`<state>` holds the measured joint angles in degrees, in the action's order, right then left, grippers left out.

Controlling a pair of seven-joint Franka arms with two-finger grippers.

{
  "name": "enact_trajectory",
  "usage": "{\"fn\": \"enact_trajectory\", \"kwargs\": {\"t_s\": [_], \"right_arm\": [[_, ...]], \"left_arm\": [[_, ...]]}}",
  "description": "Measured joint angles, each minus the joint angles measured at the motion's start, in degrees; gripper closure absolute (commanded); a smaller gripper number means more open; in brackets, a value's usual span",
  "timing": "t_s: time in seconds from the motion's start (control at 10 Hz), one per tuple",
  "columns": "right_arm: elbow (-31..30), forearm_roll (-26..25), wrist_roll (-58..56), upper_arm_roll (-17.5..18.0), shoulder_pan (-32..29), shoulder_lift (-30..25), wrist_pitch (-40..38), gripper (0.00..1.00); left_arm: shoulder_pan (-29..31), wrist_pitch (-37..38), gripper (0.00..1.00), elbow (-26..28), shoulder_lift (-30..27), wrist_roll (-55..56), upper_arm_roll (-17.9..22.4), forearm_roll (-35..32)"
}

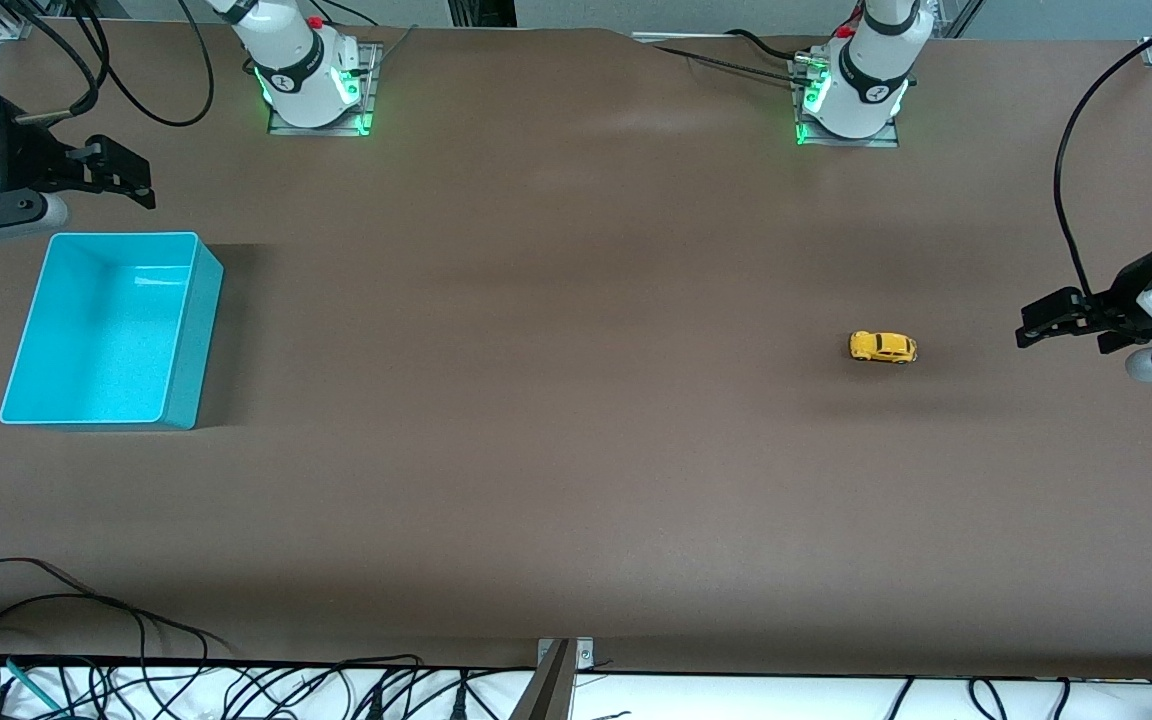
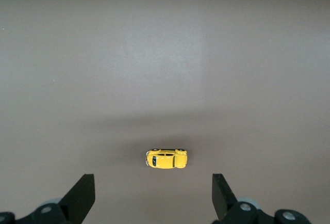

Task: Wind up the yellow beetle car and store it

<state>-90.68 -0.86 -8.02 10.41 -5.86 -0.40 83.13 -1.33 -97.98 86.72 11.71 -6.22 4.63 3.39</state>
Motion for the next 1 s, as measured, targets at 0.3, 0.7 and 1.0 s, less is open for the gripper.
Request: {"fn": "enact_trajectory", "kwargs": {"t_s": [0.3,0.7,1.0], "right_arm": [[0.1,0.0,0.0,0.1,0.0,0.0,0.0,0.0],[0.1,0.0,-0.2,0.2,0.1,0.0,0.0,0.0],[0.3,0.0,-0.2,0.3,0.1,0.0,0.0,0.0]], "left_arm": [[0.3,0.1,0.0,0.0,0.1,-0.5,0.3,0.0],[0.8,0.2,0.0,0.0,0.1,-0.9,0.4,0.0],[0.9,0.3,0.0,0.1,0.2,-1.0,0.4,0.0]]}}
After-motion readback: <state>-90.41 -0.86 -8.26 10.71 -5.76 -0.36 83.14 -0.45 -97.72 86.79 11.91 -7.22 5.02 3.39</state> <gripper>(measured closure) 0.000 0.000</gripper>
